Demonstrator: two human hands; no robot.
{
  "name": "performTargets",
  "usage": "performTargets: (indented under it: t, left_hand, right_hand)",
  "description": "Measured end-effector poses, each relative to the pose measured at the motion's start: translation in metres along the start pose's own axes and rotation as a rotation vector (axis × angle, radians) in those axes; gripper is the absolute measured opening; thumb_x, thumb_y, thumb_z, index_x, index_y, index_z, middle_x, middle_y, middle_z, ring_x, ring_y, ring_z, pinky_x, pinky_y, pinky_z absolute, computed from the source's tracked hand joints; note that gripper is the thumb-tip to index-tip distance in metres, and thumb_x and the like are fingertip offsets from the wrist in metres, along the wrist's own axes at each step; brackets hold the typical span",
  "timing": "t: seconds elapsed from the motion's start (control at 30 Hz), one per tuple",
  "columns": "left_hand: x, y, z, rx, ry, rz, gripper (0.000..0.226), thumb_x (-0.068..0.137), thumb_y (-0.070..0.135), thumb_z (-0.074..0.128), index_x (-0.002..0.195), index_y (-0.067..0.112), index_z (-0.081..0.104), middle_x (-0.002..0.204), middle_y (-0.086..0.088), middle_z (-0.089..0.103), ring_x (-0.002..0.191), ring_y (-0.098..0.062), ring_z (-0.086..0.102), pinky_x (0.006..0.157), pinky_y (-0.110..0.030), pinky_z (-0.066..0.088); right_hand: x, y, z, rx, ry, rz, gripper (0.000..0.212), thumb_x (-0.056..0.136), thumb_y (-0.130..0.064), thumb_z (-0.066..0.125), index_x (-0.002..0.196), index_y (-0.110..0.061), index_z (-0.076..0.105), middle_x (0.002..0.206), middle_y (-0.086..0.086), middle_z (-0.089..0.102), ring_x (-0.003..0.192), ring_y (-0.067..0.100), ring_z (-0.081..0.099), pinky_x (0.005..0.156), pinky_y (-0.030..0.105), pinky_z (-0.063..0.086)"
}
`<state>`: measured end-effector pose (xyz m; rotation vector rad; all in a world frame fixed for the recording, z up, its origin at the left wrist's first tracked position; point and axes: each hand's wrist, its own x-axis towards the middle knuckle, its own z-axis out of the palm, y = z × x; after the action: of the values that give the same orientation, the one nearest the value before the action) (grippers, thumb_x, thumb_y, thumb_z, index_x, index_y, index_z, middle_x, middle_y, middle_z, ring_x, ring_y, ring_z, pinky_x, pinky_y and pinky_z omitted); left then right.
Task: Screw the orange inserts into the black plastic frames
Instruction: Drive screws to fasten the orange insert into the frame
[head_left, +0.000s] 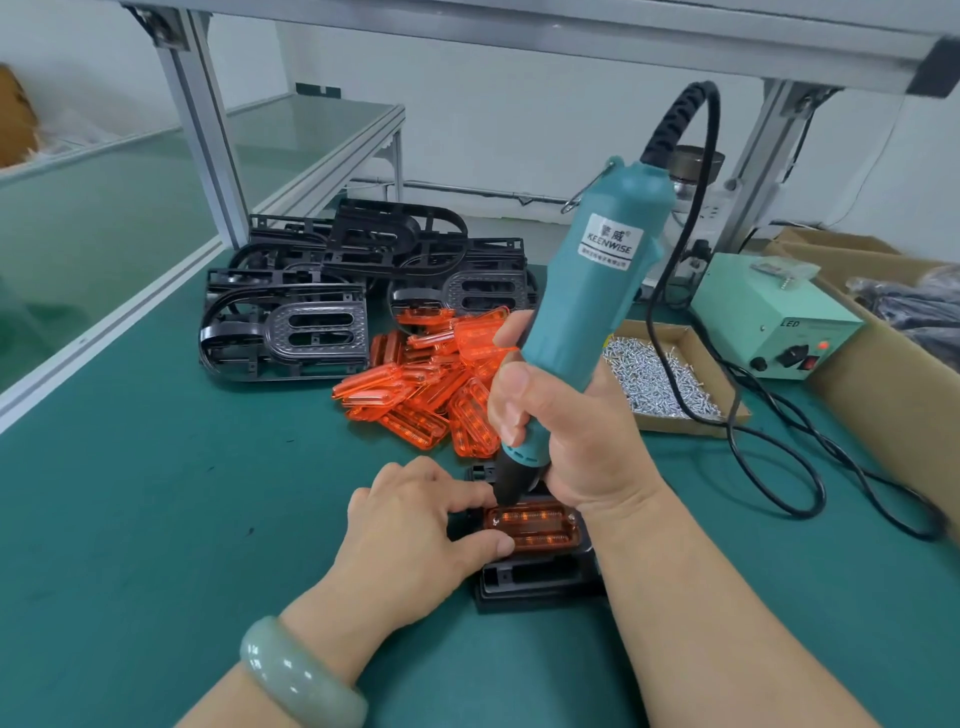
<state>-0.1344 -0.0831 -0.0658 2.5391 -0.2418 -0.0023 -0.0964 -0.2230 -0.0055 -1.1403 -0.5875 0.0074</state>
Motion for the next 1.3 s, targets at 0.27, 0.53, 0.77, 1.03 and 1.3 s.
performTargets:
  t: [0.27,0.53,0.77,1.03,1.3]
  left_hand:
    - [0.001,-0.001,0.002,0.050,0.012,-0.018,0.045,0.071,0.068,0.060,0.111,0.047,0.061,0.096,0.021,0.044,0.097,-0.008,0.036,0.080,-0.030,0.025]
    - [-0.001,0.002,-0.002,0.040,-0.012,-0.008,0.036,0.073,0.066,0.060,0.109,0.059,0.057,0.095,0.018,0.046,0.098,-0.009,0.038,0.084,-0.031,0.030]
    - [-0.001,0.003,-0.005,0.038,-0.047,-0.017,0.037,0.074,0.065,0.060,0.110,0.060,0.056,0.096,0.017,0.047,0.099,-0.009,0.039,0.090,-0.032,0.033]
    - [0.000,0.003,-0.006,0.030,-0.063,-0.019,0.037,0.074,0.066,0.060,0.110,0.060,0.056,0.097,0.018,0.048,0.100,-0.009,0.039,0.091,-0.033,0.033]
    - [-0.001,0.001,-0.006,0.046,-0.067,-0.010,0.039,0.074,0.067,0.059,0.112,0.061,0.053,0.095,0.021,0.045,0.099,-0.007,0.037,0.084,-0.030,0.029]
  right_hand:
    - [-0.006,0.000,0.002,-0.039,-0.033,-0.009,0.014,0.077,-0.013,0.063,0.081,-0.027,0.061,0.050,-0.004,0.048,0.042,0.012,0.043,0.048,0.022,0.041]
    - [-0.004,0.000,-0.002,-0.010,-0.026,-0.001,0.019,0.076,-0.012,0.062,0.088,-0.027,0.064,0.048,-0.004,0.050,0.043,0.011,0.045,0.050,0.022,0.042]
    - [0.002,0.000,-0.007,0.055,-0.038,0.028,0.021,0.075,-0.010,0.062,0.092,-0.022,0.066,0.051,-0.002,0.050,0.043,0.011,0.046,0.050,0.022,0.042]
    - [0.001,0.000,-0.009,0.071,-0.021,0.021,0.019,0.076,-0.014,0.064,0.094,-0.020,0.065,0.053,-0.002,0.051,0.043,0.012,0.047,0.051,0.023,0.043]
    - [-0.005,-0.001,-0.012,0.144,0.093,-0.019,0.018,0.074,-0.017,0.064,0.092,-0.017,0.065,0.050,0.000,0.046,0.042,0.013,0.044,0.049,0.023,0.040]
